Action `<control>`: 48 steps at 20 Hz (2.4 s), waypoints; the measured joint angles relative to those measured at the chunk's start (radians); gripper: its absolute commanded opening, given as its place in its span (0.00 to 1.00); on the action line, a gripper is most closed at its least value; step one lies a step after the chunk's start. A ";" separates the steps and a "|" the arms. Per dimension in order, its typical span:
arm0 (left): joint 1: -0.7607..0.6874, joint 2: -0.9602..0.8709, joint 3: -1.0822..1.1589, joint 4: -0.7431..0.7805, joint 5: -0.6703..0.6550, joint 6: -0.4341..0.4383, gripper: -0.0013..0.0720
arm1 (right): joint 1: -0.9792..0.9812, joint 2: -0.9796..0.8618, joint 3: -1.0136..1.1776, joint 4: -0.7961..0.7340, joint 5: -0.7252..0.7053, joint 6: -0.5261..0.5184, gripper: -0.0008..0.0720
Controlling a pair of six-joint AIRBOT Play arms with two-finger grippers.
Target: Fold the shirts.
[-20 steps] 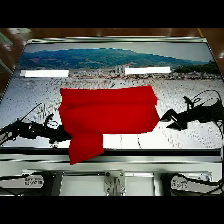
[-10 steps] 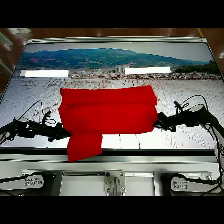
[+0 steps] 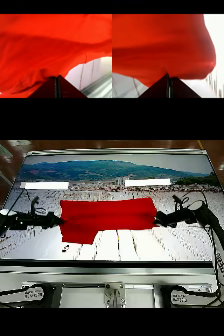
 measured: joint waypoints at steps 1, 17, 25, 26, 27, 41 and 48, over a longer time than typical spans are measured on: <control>-0.006 -0.014 0.047 -0.006 0.007 -0.010 0.08 | 0.013 -0.013 0.047 -0.021 -0.025 0.023 0.11; -0.043 -0.443 0.492 -0.061 0.081 -0.195 0.67 | 0.095 -0.462 0.599 -0.066 -0.100 0.166 0.76; 0.008 -0.461 0.572 -0.063 -0.061 -0.212 0.73 | 0.026 -0.451 0.611 -0.143 0.014 0.158 0.95; 0.013 -0.453 0.582 -0.063 -0.081 -0.212 0.73 | 0.011 -0.459 0.612 -0.125 0.034 0.166 0.95; 0.016 -0.444 0.588 -0.062 -0.095 -0.212 0.73 | -0.001 -0.470 0.612 -0.099 0.045 0.166 0.95; -0.153 -0.371 0.605 -0.064 -0.126 -0.208 0.16 | 0.003 -0.440 0.612 0.254 0.126 0.031 0.11; -0.544 -0.399 0.605 -0.101 0.231 -0.221 0.08 | 0.052 -0.132 0.612 0.167 0.280 0.084 0.11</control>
